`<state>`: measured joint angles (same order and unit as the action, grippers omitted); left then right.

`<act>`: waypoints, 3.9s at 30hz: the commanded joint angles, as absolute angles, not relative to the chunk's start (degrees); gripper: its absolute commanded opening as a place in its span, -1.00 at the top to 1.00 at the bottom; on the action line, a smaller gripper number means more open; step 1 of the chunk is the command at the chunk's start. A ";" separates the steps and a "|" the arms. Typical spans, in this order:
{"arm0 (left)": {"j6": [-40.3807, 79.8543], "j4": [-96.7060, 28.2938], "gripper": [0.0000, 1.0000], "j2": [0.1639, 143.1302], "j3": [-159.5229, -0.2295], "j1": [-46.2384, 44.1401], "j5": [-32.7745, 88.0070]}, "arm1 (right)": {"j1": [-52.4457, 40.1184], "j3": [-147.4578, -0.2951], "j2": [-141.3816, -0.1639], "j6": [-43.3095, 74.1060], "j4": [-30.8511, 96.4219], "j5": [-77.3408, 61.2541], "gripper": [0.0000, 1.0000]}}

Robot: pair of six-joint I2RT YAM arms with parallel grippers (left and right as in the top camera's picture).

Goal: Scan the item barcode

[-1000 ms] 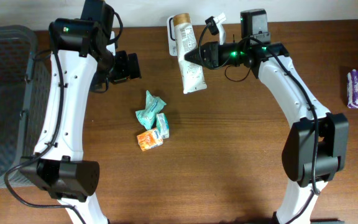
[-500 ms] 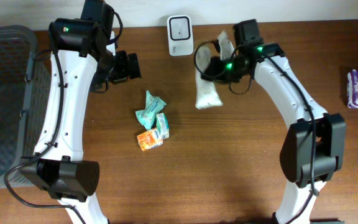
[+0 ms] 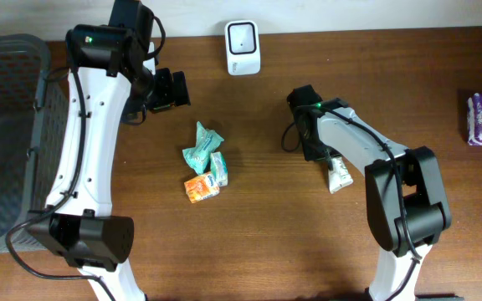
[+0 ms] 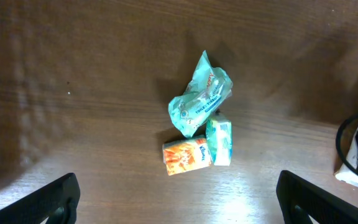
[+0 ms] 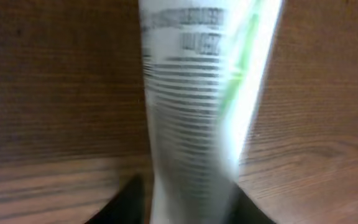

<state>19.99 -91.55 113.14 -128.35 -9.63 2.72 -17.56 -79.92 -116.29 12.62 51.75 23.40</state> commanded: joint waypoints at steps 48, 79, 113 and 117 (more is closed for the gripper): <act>20.12 -91.61 -0.98 113.03 -128.62 -9.69 2.52 | -18.04 -96.55 -118.15 12.91 -0.01 -11.81 0.92; 20.12 -91.61 -0.98 113.03 -128.62 -9.67 2.52 | 16.75 -96.86 -108.31 -0.99 31.16 -6.13 0.92; 20.12 -91.61 -0.98 113.03 -128.62 -9.67 2.52 | -26.37 -100.92 -121.10 10.17 53.98 -36.16 -0.29; 20.12 -91.64 -0.98 113.03 -128.62 -9.67 2.52 | -31.18 -100.62 -123.94 13.69 51.99 -36.03 -0.10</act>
<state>19.99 -91.53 113.14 -128.35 -9.63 2.72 -29.41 -100.68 -122.32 10.52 52.51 -36.62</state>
